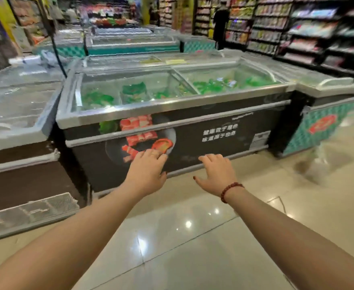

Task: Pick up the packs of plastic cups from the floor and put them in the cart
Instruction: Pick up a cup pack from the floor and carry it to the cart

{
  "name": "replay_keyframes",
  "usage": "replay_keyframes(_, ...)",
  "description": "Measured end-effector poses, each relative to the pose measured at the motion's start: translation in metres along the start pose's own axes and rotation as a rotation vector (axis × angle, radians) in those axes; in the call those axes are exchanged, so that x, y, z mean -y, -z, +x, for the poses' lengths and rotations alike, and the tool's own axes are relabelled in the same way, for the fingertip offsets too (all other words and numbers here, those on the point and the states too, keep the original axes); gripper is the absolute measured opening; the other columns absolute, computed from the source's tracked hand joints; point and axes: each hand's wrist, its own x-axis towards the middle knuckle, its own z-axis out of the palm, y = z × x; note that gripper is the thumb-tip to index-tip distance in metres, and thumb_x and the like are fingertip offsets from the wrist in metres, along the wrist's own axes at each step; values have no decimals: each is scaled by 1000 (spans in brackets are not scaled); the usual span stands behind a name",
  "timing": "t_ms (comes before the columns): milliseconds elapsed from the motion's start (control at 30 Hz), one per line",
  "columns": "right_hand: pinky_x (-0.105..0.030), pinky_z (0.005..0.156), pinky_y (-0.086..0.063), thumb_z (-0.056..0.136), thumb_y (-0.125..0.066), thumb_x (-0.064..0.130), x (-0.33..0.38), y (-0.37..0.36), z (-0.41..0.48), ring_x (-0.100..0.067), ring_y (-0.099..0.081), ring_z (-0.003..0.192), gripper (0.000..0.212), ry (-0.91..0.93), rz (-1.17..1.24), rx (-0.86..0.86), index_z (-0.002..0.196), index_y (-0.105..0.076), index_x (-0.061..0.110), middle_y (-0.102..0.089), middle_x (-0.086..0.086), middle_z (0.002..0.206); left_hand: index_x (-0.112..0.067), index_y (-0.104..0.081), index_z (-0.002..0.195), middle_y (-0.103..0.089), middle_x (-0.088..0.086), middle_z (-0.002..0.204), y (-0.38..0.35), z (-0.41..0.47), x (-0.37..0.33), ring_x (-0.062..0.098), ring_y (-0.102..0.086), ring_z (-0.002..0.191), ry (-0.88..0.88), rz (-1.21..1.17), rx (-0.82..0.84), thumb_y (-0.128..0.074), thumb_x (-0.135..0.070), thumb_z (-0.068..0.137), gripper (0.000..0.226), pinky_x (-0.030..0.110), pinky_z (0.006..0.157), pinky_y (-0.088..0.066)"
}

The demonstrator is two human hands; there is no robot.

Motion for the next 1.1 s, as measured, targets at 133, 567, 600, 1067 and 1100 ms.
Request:
replay_keyframes(133, -37, 110, -35, 91, -56, 51, -61, 6, 1, -21, -43, 131, 61, -201, -12, 8, 142, -41, 21, -49, 0, 141, -15, -56, 132, -56, 9, 136, -14, 70, -41, 29, -49, 126, -166, -72, -21, -58, -32, 87, 48, 39, 103, -37)
replay_keyframes(567, -36, 110, -32, 91, -52, 53, -225, 19, 58, -22, -38, 134, 63, -683, -91, -31, 144, -38, 23, -44, 2, 146, -17, -58, 128, -58, 3, 133, -56, 306, -142, 25, -51, 125, -632, -135, -49, -57, -35, 87, 46, 37, 101, -40)
replay_keyframes(600, -36, 110, -32, 91, -52, 53, -237, 20, 59, -22, -38, 135, 63, -714, -90, -33, 145, -38, 23, -44, 2, 146, -18, -58, 127, -59, 3, 131, -59, 319, -151, 25, -52, 123, -657, -142, -42, -56, -35, 86, 44, 37, 100, -40)
replay_keyframes(1067, -33, 105, -33, 91, -51, 51, -465, 20, 57, -22, -41, 131, 60, -986, -101, -31, 143, -39, 23, -47, 3, 143, -20, -46, 137, -48, 1, 142, -103, 488, -351, 23, -42, 133, -876, -175, 10, -50, -39, 93, 48, 36, 109, -32)
replay_keyframes(1100, -33, 105, -33, 91, -51, 51, -486, 21, 60, -22, -41, 131, 60, -992, -98, -33, 143, -39, 23, -47, 3, 142, -21, -45, 138, -48, 1, 142, -103, 502, -367, 22, -42, 133, -880, -162, 8, -49, -40, 93, 49, 36, 109, -32)
